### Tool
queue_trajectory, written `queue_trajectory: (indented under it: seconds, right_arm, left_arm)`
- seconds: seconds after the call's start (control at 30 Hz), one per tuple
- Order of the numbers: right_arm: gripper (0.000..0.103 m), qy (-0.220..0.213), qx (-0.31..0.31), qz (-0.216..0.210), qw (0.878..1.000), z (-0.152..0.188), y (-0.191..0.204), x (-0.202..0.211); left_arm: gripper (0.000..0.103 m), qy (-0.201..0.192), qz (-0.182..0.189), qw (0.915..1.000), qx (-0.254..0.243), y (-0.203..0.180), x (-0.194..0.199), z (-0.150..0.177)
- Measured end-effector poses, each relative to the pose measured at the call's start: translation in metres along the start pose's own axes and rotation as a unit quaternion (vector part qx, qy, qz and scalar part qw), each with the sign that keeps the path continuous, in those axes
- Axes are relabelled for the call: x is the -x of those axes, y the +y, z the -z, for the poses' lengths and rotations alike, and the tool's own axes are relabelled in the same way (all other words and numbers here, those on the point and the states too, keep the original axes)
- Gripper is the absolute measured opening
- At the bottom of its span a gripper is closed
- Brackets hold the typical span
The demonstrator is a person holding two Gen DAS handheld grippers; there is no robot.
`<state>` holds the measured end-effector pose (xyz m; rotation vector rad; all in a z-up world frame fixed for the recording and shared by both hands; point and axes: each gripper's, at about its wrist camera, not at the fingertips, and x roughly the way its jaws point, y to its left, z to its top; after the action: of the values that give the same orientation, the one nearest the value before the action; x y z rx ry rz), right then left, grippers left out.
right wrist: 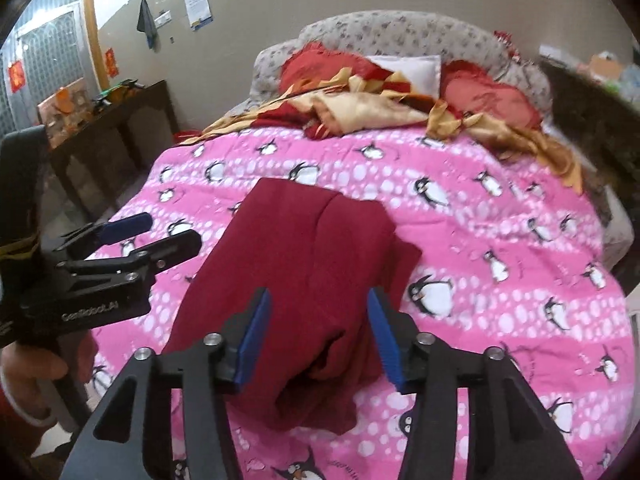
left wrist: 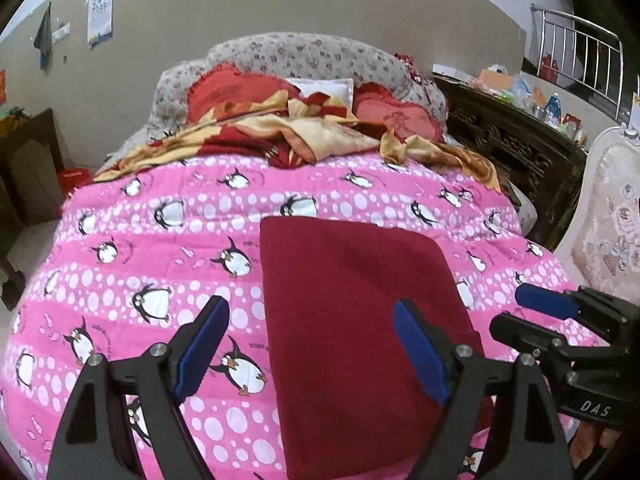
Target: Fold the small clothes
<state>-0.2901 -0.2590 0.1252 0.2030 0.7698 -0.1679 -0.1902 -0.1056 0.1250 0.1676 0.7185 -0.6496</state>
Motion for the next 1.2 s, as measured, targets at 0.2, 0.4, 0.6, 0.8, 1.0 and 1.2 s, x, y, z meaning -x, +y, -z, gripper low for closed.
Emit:
queue_trajectory:
  seconds: [0.2,0.4,0.6,0.8,1.0,1.2]
  right_arm:
    - [0.064,0.006,-0.007,0.015,1.000,-0.001,0.003,0.000]
    - [0.064,0.001,-0.011,0.016,1.000,-0.002,0.004,0.000]
    - [0.064,0.004,-0.022,0.009,1.000,-0.001,0.002,-0.003]
    - [0.064,0.010,-0.020,0.009,1.000,-0.002,0.004,-0.008]
    - [0.064,0.012,-0.019,0.007,1.000,-0.003,0.006,-0.009]
    - [0.064,0.014,-0.022,0.004,1.000,-0.004,0.005,-0.012]
  left_arm:
    - [0.087,-0.004,-0.003,1.0000,0.006,0.002,0.005,-0.001]
    - [0.087,-0.006,-0.007,0.9999,0.007,0.003,0.006,-0.001]
    - [0.087,-0.006,-0.011,0.9999,0.003,0.003,0.007,-0.001]
    - [0.087,-0.004,-0.013,0.9999,0.003,0.004,0.005,-0.001]
    - [0.087,-0.005,-0.015,0.9999,0.003,0.006,0.004,-0.001]
    - [0.087,-0.002,-0.015,0.9999,0.004,0.008,0.002,0.000]
